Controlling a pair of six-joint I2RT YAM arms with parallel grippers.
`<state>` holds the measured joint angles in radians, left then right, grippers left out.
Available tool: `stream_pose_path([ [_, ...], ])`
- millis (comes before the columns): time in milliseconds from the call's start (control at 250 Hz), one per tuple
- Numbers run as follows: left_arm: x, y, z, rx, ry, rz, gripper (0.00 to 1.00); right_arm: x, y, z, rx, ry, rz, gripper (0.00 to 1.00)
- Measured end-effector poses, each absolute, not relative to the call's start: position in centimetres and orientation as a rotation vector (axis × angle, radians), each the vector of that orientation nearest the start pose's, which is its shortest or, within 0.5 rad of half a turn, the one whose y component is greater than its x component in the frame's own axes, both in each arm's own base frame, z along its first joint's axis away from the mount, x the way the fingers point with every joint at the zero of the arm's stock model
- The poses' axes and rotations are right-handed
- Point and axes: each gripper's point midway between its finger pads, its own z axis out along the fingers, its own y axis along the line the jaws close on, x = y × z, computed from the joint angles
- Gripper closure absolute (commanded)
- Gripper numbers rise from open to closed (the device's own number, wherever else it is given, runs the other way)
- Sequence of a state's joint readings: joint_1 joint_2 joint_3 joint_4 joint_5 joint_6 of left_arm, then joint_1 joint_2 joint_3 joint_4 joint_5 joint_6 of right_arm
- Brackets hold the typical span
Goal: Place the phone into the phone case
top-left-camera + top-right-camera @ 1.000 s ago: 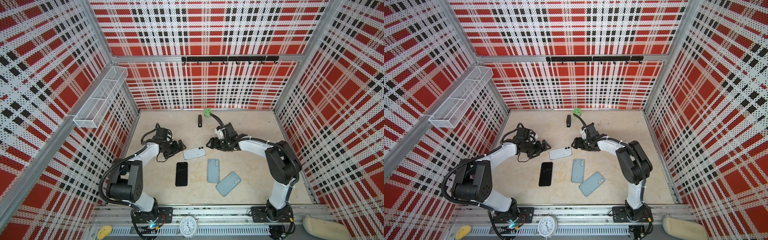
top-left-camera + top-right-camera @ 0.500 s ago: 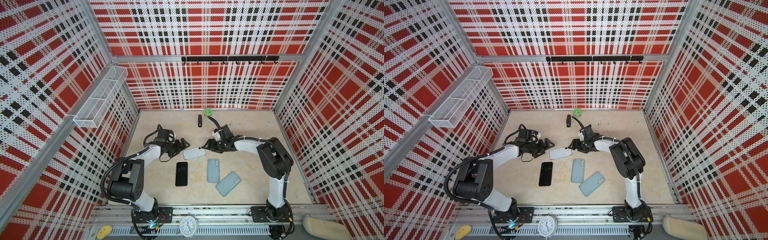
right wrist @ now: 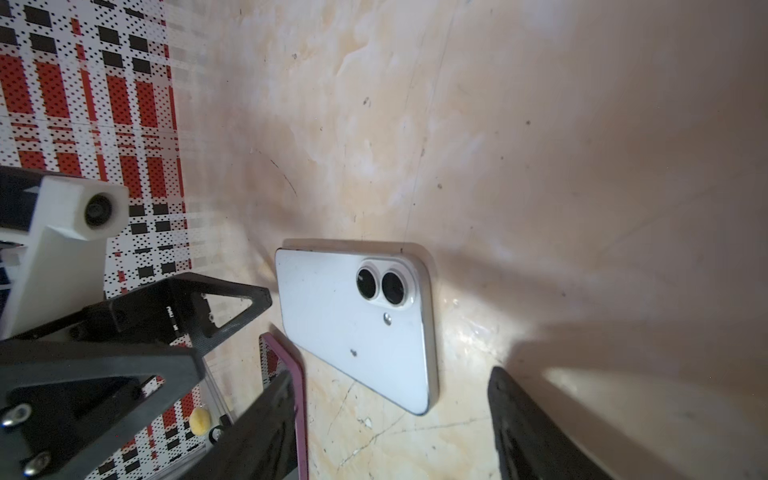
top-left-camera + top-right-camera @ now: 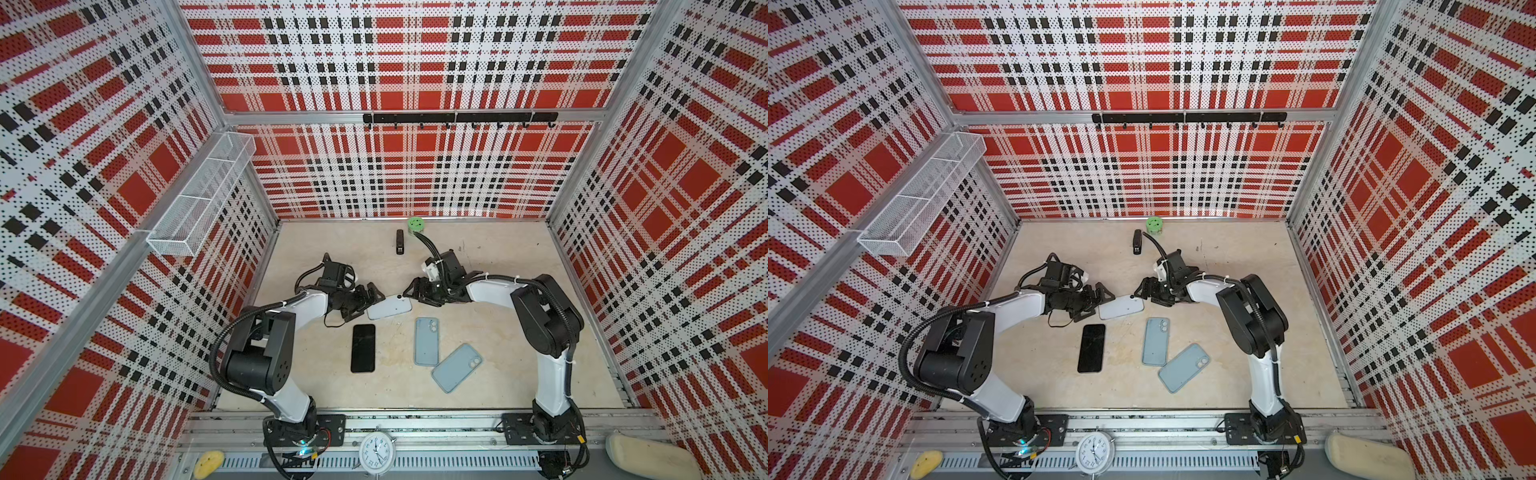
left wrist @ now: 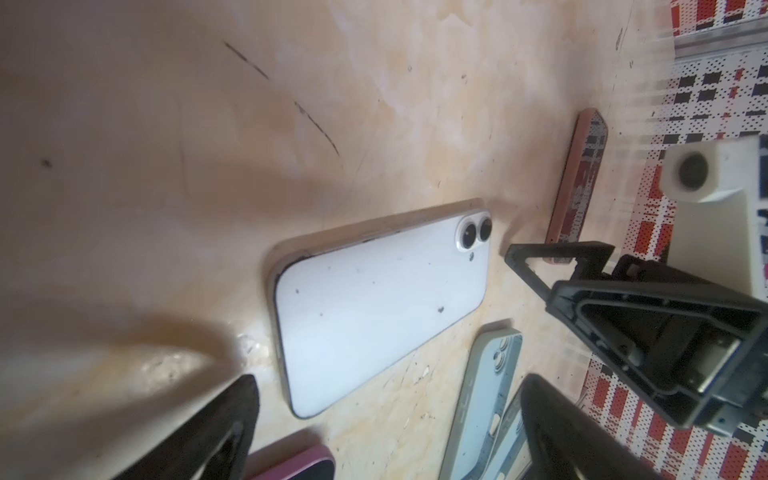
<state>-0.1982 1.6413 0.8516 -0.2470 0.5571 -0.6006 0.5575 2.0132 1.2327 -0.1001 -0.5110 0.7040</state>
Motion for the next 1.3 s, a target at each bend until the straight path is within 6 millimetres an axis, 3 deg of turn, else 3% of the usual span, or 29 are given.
stream_pose_path([
  [504, 33.9, -18.2, 5.7, -0.347, 2.642, -1.124, 0.04, 37.7, 34.4, 4.5, -0.038, 2.636, 1.226, 0.26],
  [840, 36.0, -20.5, 10.9, -0.244, 2.432, -1.253, 0.07, 37.7, 34.6, 4.5, -0.046, 2.619, 1.251, 0.26],
  [1033, 36.3, -19.3, 12.0, -0.271, 2.406, -1.204, 0.03, 37.7, 34.6, 4.4, -0.050, 2.615, 1.253, 0.26],
  [1301, 34.4, -16.2, 8.6, -0.366, 2.575, -1.005, 0.00, 37.7, 34.6, 4.4, -0.058, 2.613, 1.250, 0.26],
])
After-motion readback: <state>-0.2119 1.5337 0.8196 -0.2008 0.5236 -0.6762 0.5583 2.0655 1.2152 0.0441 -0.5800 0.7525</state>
